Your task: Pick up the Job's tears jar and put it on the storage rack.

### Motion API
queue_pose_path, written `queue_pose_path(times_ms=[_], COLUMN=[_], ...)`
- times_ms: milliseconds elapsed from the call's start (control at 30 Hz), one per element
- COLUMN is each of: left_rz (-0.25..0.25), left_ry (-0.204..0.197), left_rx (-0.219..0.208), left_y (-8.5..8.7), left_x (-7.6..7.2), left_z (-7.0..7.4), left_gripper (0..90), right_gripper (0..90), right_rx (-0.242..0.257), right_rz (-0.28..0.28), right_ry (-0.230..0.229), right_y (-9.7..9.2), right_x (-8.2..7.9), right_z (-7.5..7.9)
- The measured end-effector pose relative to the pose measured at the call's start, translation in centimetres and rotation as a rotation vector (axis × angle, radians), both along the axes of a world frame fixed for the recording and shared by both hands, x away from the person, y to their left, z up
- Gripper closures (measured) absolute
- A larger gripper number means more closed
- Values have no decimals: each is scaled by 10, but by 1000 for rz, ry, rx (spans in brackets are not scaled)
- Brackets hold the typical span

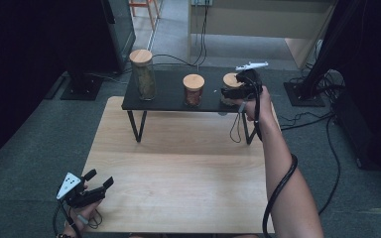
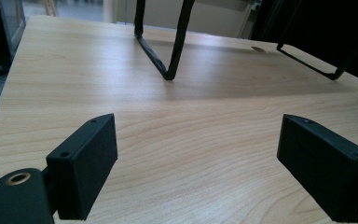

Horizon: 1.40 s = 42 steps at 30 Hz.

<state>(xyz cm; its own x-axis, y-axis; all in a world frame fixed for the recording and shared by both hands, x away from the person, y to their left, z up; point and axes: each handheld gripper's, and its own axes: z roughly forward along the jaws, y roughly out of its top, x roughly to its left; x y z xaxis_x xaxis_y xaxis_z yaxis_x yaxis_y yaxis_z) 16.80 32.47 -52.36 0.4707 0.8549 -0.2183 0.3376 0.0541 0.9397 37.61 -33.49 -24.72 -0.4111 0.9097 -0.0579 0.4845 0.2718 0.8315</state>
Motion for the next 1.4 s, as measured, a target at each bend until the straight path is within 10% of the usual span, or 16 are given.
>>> queue_pose_path(times_ms=[1400], left_rz=[9], left_ry=[-5], left_rx=[3], left_y=[-2], left_x=[-1], left_z=[0], left_gripper=[123], right_gripper=[29], right_rx=[-62], right_rz=[-40], right_ry=[-34], right_y=[-52], right_x=[-98], right_z=[-1])
